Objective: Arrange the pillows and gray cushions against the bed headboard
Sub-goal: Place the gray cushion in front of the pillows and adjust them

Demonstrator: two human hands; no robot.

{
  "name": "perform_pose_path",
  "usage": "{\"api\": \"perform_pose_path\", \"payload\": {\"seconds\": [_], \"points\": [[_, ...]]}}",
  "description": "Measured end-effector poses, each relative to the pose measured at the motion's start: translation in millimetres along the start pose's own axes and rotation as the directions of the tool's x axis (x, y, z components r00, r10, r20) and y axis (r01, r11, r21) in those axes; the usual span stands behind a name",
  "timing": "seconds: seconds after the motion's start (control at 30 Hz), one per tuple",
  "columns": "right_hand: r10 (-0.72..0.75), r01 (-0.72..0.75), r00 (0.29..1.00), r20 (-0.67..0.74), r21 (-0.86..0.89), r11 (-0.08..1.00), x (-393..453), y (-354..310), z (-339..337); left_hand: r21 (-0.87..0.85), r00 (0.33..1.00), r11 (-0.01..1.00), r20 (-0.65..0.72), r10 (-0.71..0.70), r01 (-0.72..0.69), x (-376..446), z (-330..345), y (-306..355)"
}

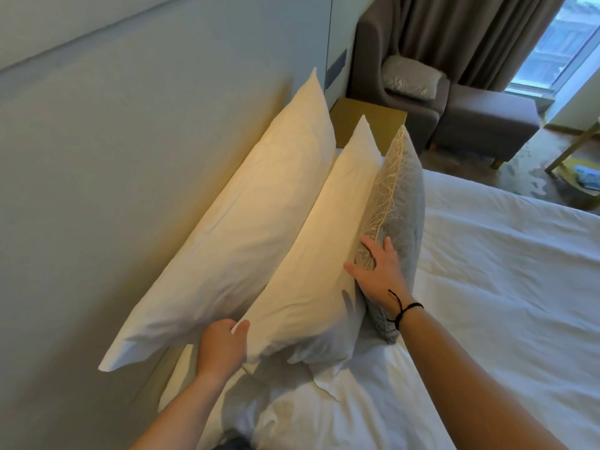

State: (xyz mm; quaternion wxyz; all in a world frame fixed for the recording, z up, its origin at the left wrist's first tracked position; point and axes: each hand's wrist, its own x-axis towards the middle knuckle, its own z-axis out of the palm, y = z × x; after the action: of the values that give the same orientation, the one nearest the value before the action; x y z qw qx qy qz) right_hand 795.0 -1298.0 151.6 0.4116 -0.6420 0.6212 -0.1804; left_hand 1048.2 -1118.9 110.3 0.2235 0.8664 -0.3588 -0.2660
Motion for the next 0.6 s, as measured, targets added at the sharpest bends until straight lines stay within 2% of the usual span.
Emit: {"api": "perform_pose_path", "payload": {"seconds": [0.13,0.23,0.3,0.4,0.5,0.6], "points": [[-0.038,0.038,0.999,-0.007,0.104,0.994,-14,11,-10,0.165,0.999,0.985,0.018,0.040,-0.043,-11,-9,4],[-0.044,0.052,0.996,-0.077,0.101,0.994,-27,21,-10,0.331,0.986,0.929,0.020,0.166,-0.163,-18,-12,14],[-0.046,0.052,0.992,-0.120,0.047,0.998,-35,26,-6,0.304,0.971,0.924,0.024,0.237,-0.233,-23,-10,27],[-0.052,0.046,0.989,-0.142,-0.049,0.998,-44,32,3,0.229,0.952,0.925,0.115,0.285,-0.304,-32,2,46],[-0.075,0.056,0.986,-0.150,-0.125,0.991,-53,35,8,0.247,0.943,0.914,0.176,0.283,-0.320,-40,15,57],[-0.143,0.116,0.981,-0.132,-0.192,0.975,-67,35,14,0.284,0.946,0.905,0.163,0.280,-0.317,-44,19,61]]}}
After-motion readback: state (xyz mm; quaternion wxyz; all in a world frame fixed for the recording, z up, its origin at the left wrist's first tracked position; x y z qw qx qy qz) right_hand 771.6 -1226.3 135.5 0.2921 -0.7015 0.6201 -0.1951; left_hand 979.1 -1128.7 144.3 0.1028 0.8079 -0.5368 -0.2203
